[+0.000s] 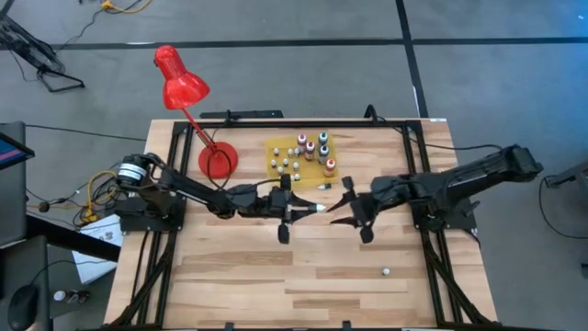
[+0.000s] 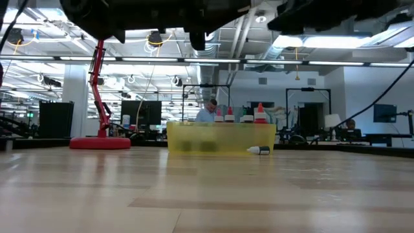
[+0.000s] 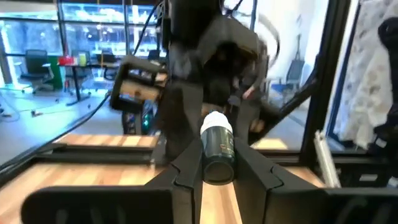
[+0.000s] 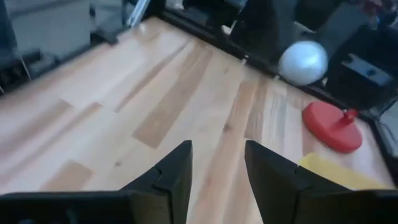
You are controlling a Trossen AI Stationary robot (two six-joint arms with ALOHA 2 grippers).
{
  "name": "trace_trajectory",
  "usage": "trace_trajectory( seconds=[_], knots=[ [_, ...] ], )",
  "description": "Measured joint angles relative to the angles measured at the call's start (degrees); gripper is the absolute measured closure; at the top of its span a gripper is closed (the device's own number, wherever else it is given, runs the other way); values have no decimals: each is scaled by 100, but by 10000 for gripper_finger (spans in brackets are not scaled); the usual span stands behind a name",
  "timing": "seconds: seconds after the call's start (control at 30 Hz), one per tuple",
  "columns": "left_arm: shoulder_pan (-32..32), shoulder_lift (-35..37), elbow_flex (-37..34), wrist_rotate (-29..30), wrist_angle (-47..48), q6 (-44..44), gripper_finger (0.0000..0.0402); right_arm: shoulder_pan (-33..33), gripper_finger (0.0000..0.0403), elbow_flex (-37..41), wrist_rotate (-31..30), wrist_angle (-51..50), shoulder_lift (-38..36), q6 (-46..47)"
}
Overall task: Pick & Place food coloring
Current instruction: Put the small green food coloring bottle into the yellow bin
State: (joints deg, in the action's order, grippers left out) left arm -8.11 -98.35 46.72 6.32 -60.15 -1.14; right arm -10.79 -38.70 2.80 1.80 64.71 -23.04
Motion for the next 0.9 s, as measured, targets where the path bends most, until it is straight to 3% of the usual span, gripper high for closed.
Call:
trace_trajectory(
  seconds=[0.17, 0.43, 0.63, 0.9],
  knots=[
    [-7, -35, 0, 1, 19, -197, 346, -46, 248, -206, -640, 96, 479, -143],
    [-21, -35, 2, 33, -17, -261, 346, -181, 235, -821, -2282, -980, 497, 32],
    [7, -35, 2, 103, -39, -236, 346, -360, 204, -1294, -2393, -1666, 456, 400],
    [8, -35, 2, 106, -55, -163, 346, -631, 159, -1470, -2257, -1535, 506, 326]
  ],
)
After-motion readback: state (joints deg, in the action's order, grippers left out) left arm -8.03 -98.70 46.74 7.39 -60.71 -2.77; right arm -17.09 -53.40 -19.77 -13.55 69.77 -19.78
